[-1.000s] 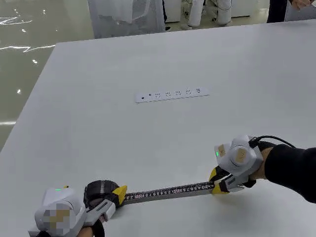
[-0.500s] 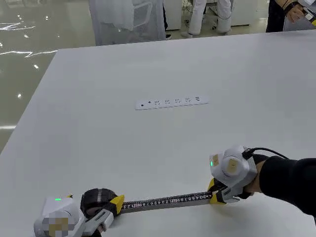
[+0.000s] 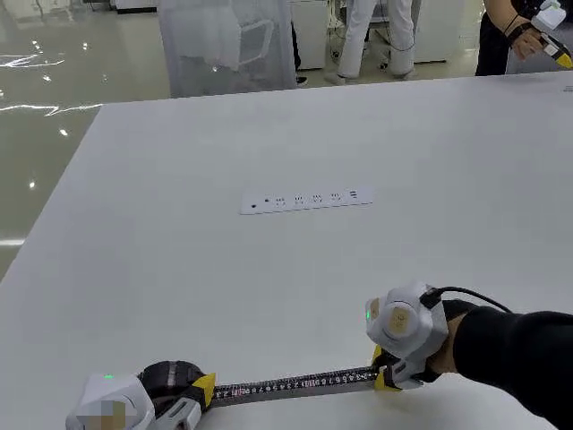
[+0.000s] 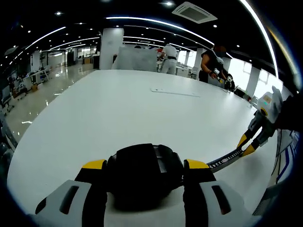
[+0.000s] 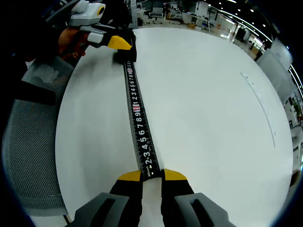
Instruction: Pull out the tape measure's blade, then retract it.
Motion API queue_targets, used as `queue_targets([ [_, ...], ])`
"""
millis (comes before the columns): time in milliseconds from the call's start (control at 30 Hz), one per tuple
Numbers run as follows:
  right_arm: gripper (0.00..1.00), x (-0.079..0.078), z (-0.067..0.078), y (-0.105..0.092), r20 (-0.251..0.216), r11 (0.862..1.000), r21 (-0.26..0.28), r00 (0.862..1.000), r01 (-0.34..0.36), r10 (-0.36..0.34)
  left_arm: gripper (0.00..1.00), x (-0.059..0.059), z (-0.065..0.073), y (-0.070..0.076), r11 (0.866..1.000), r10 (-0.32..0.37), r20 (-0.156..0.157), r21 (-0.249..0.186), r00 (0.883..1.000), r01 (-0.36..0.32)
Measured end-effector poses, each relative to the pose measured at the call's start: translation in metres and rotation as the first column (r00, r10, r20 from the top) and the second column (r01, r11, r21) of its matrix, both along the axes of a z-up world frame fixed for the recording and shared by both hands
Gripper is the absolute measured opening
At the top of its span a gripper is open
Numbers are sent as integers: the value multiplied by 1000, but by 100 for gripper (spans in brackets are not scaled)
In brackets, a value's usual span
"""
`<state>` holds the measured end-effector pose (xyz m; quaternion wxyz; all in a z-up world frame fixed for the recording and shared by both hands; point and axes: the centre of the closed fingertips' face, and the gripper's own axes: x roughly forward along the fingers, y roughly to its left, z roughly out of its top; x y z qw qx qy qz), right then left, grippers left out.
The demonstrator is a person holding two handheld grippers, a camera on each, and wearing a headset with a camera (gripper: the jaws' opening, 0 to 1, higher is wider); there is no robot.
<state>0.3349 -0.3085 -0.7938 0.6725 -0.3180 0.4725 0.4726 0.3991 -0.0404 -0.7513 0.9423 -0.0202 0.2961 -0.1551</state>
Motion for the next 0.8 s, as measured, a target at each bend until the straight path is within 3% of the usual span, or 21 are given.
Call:
queue_targets([
  [267,9,0,0,-1,9,999,29,1000,-20,19,59,-2,-5,0,999,-21,-27,50,999,23],
  [667,9,0,0,1,29,997,38,998,-65,64,58,-3,-5,0,998,-32,-33,44,999,34],
  [800,9,2,0,2,23,998,46,999,-50,49,58,-3,-4,0,998,-35,-34,43,999,36],
])
